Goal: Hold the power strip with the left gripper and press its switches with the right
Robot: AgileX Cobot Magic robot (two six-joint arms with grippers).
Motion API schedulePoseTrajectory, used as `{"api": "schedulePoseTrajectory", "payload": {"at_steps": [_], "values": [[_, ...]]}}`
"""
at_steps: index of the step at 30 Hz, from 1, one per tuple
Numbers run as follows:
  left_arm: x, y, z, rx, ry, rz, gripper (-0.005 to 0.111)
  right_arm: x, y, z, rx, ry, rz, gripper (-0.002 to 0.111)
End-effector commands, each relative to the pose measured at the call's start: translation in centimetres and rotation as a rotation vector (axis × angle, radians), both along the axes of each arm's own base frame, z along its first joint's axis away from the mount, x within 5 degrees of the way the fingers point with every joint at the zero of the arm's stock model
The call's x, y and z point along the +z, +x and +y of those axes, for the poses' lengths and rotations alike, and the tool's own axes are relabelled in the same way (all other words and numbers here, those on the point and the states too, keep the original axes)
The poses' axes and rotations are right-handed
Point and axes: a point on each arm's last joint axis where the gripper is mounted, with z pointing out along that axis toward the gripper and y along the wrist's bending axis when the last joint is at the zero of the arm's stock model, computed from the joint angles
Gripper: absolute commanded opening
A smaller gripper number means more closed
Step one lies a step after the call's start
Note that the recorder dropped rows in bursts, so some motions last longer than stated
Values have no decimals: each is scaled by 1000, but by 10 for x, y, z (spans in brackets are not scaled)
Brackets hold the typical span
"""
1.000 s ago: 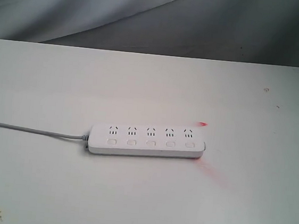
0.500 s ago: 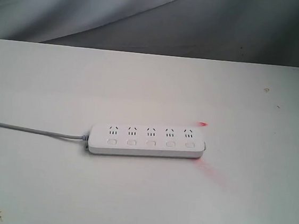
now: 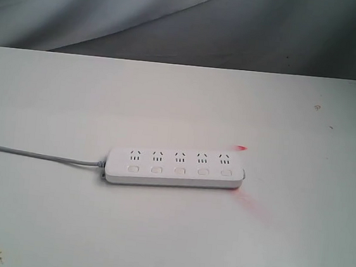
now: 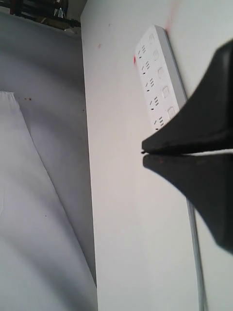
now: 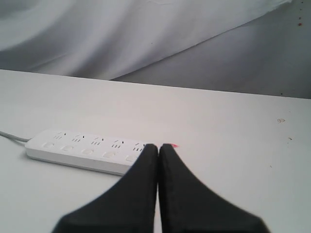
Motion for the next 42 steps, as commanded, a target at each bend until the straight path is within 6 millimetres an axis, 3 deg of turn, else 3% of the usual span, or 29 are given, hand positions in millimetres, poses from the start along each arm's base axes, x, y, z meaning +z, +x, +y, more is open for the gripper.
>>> {"api": "schedulePoseTrajectory", "payload": {"at_steps": [1, 16, 25, 31, 42], "values": [[0, 0, 0, 2, -5, -7, 0, -1, 0, 0, 3, 12, 2, 0], [0, -1, 0, 0, 4, -19, 0, -1, 0, 0, 3, 12, 2, 0], [8, -16, 6, -21, 30, -183, 0, -1, 0, 0, 3, 12, 2, 0], [2, -18, 6, -34, 95, -147, 0, -1, 0, 0, 3, 12, 2, 0], [0, -15, 14, 120, 73, -104, 0, -1, 0, 0, 3, 12, 2, 0]]}}
